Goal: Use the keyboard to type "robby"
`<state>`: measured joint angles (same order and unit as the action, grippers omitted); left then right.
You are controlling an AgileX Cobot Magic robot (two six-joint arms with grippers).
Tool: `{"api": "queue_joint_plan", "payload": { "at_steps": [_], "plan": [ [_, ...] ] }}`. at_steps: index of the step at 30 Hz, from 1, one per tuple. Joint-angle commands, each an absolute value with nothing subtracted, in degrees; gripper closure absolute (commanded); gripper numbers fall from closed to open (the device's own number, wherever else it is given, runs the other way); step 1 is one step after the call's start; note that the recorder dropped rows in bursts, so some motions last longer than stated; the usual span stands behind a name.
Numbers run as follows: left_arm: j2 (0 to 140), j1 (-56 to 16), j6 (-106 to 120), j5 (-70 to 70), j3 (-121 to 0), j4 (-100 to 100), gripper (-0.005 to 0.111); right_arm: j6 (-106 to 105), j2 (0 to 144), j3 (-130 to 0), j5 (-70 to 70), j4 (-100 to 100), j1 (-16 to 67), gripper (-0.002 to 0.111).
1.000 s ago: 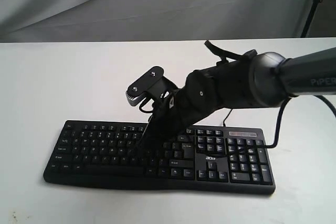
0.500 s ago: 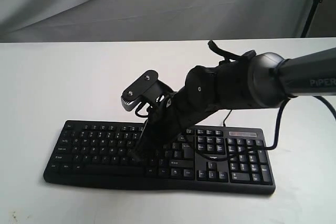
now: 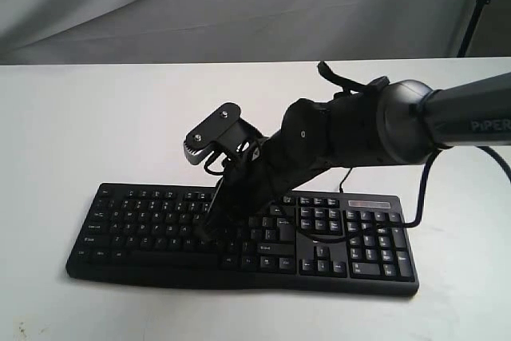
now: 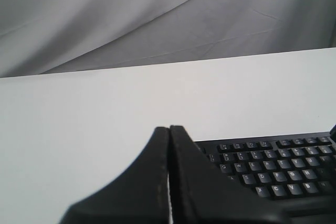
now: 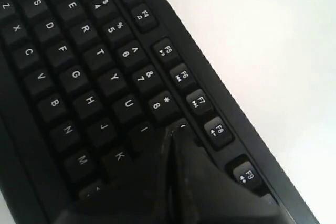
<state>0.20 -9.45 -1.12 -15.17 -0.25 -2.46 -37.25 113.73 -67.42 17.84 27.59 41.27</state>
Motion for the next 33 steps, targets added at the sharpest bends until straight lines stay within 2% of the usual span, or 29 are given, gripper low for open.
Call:
{"api": "queue_joint_plan", "payload": {
  "at_steps": [1, 26, 33],
  "plan": [
    [0.00, -9.82, -1.28, -14.86, 0.00, -2.74, 0.107, -37.92, 113.53, -67.41, 17.65, 27.45, 41.82, 0.108],
    [0.00, -9.82, -1.28, -14.86, 0.00, -2.74, 0.107, -38.73, 116.62, -67.41, 16.80, 26.96, 42.28, 0.108],
    [0.00, -9.82, -1.28, -14.86, 0.00, -2.74, 0.107, -38.73, 112.04, -67.41, 17.09, 26.96, 42.28, 0.108]
  ]
}}
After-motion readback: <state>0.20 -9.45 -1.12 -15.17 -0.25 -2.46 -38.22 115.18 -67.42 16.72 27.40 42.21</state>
